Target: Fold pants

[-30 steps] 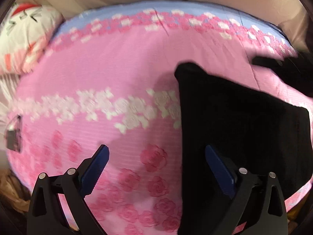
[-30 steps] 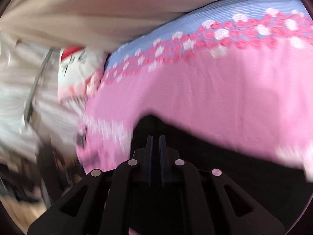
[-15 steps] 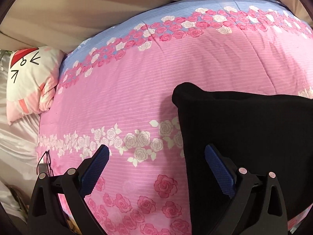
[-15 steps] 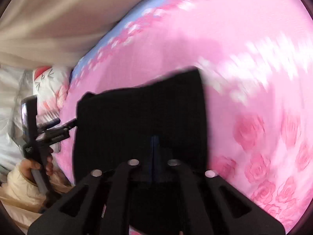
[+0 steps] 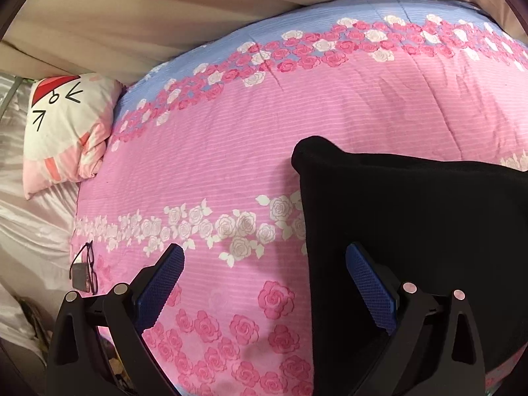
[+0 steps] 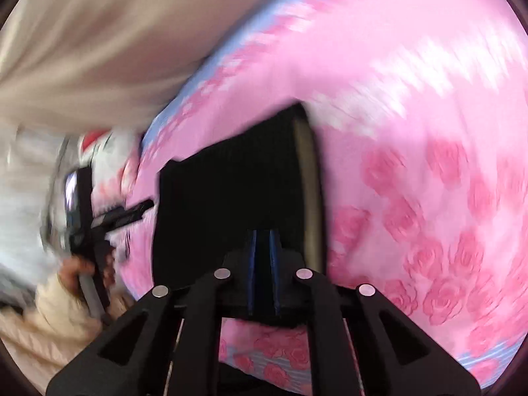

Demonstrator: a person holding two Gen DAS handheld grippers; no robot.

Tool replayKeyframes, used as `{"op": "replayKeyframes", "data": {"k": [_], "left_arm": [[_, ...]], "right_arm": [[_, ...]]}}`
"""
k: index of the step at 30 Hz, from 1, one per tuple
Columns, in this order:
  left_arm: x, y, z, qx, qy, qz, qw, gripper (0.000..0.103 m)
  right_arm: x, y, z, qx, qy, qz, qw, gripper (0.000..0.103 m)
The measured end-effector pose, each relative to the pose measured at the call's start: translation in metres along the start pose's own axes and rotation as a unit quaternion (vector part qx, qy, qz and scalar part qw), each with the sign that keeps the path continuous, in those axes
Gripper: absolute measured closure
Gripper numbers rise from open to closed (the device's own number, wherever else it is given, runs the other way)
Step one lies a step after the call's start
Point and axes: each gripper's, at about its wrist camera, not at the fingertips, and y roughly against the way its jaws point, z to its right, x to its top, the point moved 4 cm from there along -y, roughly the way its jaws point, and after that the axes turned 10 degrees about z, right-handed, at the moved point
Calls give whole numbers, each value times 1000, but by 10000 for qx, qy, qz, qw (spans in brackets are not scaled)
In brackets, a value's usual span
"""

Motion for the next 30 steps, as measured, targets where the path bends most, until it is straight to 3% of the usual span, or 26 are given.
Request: {"op": "replayKeyframes", "data": {"k": [2, 3, 5, 8, 10, 14, 15, 17, 18, 20, 21, 23, 24, 25, 27, 30], "left_arm": [[-4, 11, 1, -133, 129, -11, 9998, 6], [-6, 17, 3, -271, 187, -23, 9995, 6], [-16, 33, 10, -571, 216, -14, 9981, 6], [-40, 49, 31, -963, -77, -109, 9953, 6], [-59, 50, 43, -1115, -255, -228, 9932, 6], [-92, 29, 57, -1128, -393, -669, 9906, 6], [-96, 24, 57, -1166, -325, -754, 9898, 5], [-102, 15, 54, -1261, -81, -820, 9886, 5], [-103, 12, 53, -1329, 30, -824, 9877, 5], [-105, 6, 51, -1519, 261, -837, 9845, 5], [-105, 4, 49, -1608, 369, -857, 9826, 5], [-104, 3, 42, -1728, 580, -958, 9786, 5], [-103, 8, 35, -1742, 659, -942, 9780, 5], [-101, 15, 28, -1771, 718, -826, 9781, 5], [-96, 29, 14, -1689, 719, -504, 9817, 5], [-93, 36, 3, -1551, 566, -311, 9858, 5]], "right_arm": [[0, -5, -11, 125, 298, -197, 9993, 94], [-5, -11, -9, -8, 486, -312, 9983, 90], [-17, -26, 11, -292, 577, -564, 9963, 95], [-9, -23, 16, -195, 38, -395, 9990, 89], [8, -21, -11, -95, 448, -270, 9986, 88], [31, -75, -69, 128, 1271, -564, 9902, 89], [34, -85, -68, 17, 1384, -594, 9886, 89], [51, -123, -54, -482, 1534, -653, 9848, 99], [64, -142, -34, -573, 1258, -659, 9882, 103], [81, -140, -20, -395, 563, -519, 9963, 103], [88, -130, -24, -512, 471, -319, 9971, 94], [92, -92, -30, -606, 613, 20, 9963, 89], [88, -76, -28, -551, 595, 39, 9967, 78], [80, -59, -27, -526, 578, 36, 9969, 50], [53, -31, -19, -766, 648, -106, 9949, 21], [5, 3, -6, -910, 694, -243, 9931, 22]]}}
